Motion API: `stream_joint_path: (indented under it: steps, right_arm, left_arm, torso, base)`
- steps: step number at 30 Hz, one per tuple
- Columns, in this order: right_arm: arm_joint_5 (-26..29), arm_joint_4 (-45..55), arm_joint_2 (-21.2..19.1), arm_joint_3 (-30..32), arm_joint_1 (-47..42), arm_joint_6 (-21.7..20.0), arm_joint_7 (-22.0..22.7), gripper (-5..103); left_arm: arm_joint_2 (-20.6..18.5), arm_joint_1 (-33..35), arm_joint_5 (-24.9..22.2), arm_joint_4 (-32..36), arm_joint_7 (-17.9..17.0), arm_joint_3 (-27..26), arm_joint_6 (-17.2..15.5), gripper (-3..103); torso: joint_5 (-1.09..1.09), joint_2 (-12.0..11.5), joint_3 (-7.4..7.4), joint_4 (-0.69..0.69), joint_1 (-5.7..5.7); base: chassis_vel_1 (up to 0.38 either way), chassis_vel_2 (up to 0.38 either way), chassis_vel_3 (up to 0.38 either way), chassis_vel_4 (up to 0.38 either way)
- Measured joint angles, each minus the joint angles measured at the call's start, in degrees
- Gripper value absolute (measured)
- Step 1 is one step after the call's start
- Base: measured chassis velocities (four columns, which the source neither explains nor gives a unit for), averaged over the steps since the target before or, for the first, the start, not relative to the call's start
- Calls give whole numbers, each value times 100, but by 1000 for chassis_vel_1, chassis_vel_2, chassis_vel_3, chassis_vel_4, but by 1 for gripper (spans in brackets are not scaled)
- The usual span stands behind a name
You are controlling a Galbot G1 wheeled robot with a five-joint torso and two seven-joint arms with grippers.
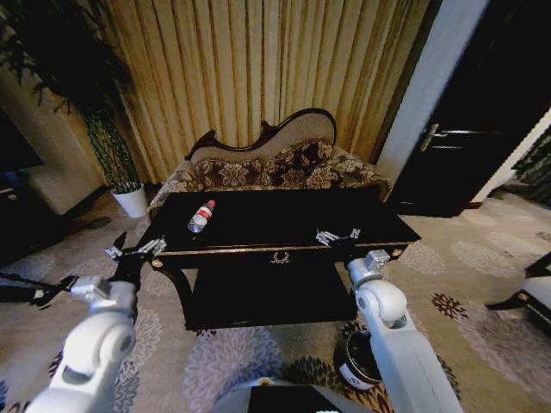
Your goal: Move to the front of the table and place the trash on the table into the trash bin.
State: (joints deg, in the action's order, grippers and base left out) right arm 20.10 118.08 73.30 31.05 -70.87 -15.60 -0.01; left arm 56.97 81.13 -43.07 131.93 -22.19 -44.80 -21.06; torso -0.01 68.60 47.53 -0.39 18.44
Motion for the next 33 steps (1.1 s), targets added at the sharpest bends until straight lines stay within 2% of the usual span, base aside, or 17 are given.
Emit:
stream_joint_path:
  steps: [2,3,6,7,8,10,11,12,15,18,23,27,28,29,30,33]
  right_arm:
    - [3,-37,-10,38,-1,10,0,100]
    - [3,-37,-10,38,-1,10,0,100]
    - [23,-90,-25,86,3,18,0,100]
    - [23,-90,-25,86,3,18,0,100]
    - [26,-105,-30,96,6,20,0,100]
    - [27,-137,-36,106,11,23,0,100]
    - [27,-137,-36,106,11,23,0,100]
    - [27,-155,-36,109,12,24,0,100]
    - [19,-209,-34,128,5,31,0,100]
    - [13,-268,-24,148,2,42,0,100]
    - [4,-375,32,167,31,61,0,100]
    - [1,-446,87,166,63,65,0,100]
    - [0,-468,103,166,71,66,0,100]
    - [0,-494,123,170,74,67,0,100]
    - [0,-494,123,170,74,67,0,100]
    - [-1,-533,132,194,71,71,0,100]
  left_arm:
    - [-396,-381,-418,-146,-165,80,-314,100]
    - [-396,-381,-418,-146,-165,80,-314,100]
    - [-787,-800,-1051,-394,-247,194,-519,100]
    - [-787,-800,-1051,-394,-247,194,-519,100]
    - [-883,-911,-1242,-508,-248,238,-554,100]
    - [-1071,-1181,-1632,-845,-172,346,-588,100]
    - [-1071,-1181,-1632,-845,-172,346,-588,100]
    - [-1160,-1337,-1830,-1045,-84,409,-624,100]
    - [-1374,-1847,-2348,-1550,101,587,-844,100]
    - [-1485,-2251,-2559,-1808,134,794,-968,100]
    - [-1553,-3005,-2600,-2110,87,1360,-1090,100]
    - [-1442,-3578,-2605,-2285,-170,1980,-1251,100]
    - [-1394,-3758,-2602,-2340,-333,2177,-1344,100]
    - [-1293,-4070,-2637,-2415,-688,2501,-1571,100]
    - [-1293,-4070,-2637,-2415,-688,2501,-1571,100]
    - [-1157,-4611,-2830,-2558,-1363,3065,-1966,100]
  torso:
    - [0,0,0,-1,0]
    - [0,0,0,-1,0]
    - [0,1,-1,1,-2]
    - [0,1,-1,1,-2]
    - [1,1,-1,1,-2]
    - [0,0,-1,2,-2]
    - [0,0,-1,2,-2]
    - [0,0,-1,2,-2]
    - [-1,1,-1,2,-2]
    - [-1,1,-1,2,-2]
    - [1,0,-1,0,-2]
    - [0,0,-1,2,-2]
    - [0,1,0,2,-2]
    - [0,0,-1,0,-2]
    - [0,0,-1,0,-2]
    - [2,0,-1,-1,-2]
  base:
    - [0,0,0,0]
    - [0,0,0,0]
    - [0,0,0,0]
    - [0,0,0,0]
    - [0,0,0,0]
    - [0,0,0,0]
    - [0,0,0,0]
    - [0,0,0,0]
    - [0,0,0,0]
    - [0,0,0,0]
    - [0,0,0,0]
    - [0,0,0,0]
    - [0,0,0,0]
    - [0,0,0,0]
    - [0,0,0,0]
    - [0,0,0,0]
